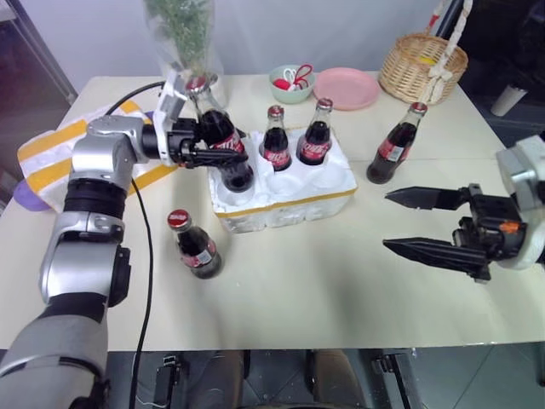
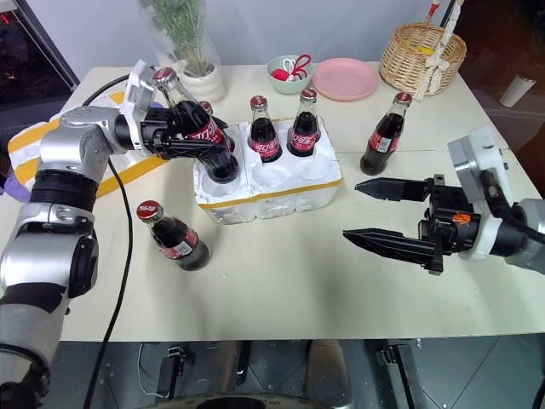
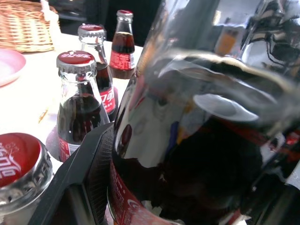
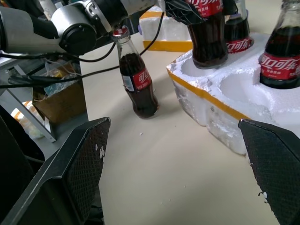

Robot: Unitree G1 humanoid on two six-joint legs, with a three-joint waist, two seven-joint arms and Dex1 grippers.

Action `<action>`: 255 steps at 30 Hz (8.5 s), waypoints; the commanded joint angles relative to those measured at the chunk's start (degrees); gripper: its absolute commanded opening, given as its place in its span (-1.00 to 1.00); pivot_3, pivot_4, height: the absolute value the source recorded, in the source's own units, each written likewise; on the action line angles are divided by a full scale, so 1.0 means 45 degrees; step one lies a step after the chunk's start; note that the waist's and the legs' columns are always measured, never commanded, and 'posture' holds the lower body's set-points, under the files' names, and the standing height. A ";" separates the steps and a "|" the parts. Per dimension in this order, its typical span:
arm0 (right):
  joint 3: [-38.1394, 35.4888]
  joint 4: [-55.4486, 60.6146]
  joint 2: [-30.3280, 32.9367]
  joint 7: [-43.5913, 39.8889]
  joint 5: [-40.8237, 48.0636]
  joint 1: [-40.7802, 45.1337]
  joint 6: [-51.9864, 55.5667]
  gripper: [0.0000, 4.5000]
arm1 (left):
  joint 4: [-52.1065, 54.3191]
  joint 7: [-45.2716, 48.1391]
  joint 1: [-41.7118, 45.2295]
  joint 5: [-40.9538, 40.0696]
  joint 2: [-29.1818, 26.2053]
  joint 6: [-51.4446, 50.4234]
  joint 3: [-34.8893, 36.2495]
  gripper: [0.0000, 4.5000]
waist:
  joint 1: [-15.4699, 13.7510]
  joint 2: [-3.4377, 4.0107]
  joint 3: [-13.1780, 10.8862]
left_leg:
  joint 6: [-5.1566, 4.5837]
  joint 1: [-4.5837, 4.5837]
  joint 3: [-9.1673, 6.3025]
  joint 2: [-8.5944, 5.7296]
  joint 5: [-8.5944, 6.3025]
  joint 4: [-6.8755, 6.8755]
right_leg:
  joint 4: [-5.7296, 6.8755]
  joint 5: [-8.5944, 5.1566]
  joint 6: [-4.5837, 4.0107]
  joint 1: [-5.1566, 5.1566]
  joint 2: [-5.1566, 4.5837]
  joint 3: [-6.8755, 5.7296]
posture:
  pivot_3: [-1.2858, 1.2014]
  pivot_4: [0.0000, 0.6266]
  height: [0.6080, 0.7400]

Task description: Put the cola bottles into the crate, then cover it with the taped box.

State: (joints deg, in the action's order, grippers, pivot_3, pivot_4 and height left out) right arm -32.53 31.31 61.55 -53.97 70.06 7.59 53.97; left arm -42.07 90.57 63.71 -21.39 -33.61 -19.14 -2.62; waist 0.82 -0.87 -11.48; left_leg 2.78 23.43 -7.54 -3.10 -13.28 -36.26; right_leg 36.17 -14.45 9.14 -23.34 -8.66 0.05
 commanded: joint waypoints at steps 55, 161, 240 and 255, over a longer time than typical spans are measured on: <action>0.4129 -0.1913 0.0427 -0.3379 -0.2452 0.4050 -0.1438 1.00 | 1.3458 -0.3322 -1.3760 -0.2373 -0.4335 -0.2272 0.5526 0.97 | -0.0037 0.0027 0.0010 | 0.0005 -0.0009 -0.0003 0.0016 -0.0003 0.0016 | -0.0019 0.0013 -0.0027 -0.0004 0.0001 0.0006 | 0.03 -0.52 0.96; 0.2719 0.0093 -0.1258 0.0098 -0.0925 0.1655 -0.1178 1.00 | 1.2879 -1.4509 -0.4386 -0.3134 0.2527 -0.9125 -0.0088 0.24 | -0.0087 0.0019 0.0040 | 0.0006 -0.0067 -0.0011 -0.0004 0.0002 -0.0030 | -0.0018 0.0021 -0.0008 0.0101 0.0004 0.0006 | 0.03 -0.52 0.96; 0.2117 -0.0209 -0.0875 0.0892 -0.1828 0.1157 -0.1752 1.00 | 1.4128 -1.2440 -0.4812 -0.3849 0.1863 -0.7439 0.0662 0.96 | -0.0061 -0.0002 0.0030 | 0.0007 -0.0011 -0.0008 -0.0006 0.0002 -0.0004 | -0.0031 0.0019 -0.0009 0.0027 0.0003 0.0006 | 0.03 -0.52 0.96; 0.3599 -0.5528 -0.2282 0.3548 -0.6851 0.3544 -0.3117 1.00 | 1.2632 -0.8694 -0.3647 -0.8698 -0.1179 -0.8834 0.3997 0.96 | 0.0032 0.0009 0.0028 | 0.0011 -0.0019 -0.0004 -0.0002 0.0005 0.0002 | -0.0016 0.0020 -0.0011 0.0018 0.0004 0.0013 | 0.03 -0.52 0.96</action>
State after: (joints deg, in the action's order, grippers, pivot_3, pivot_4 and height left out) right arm -16.23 8.20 52.13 -40.19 41.68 21.29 41.53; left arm 15.39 49.11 46.60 -58.33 -36.73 -58.67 12.70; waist 0.96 -0.83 -11.35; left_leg 2.83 23.35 -7.56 -3.12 -13.26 -36.24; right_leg 36.10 -14.36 9.09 -23.26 -8.65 0.11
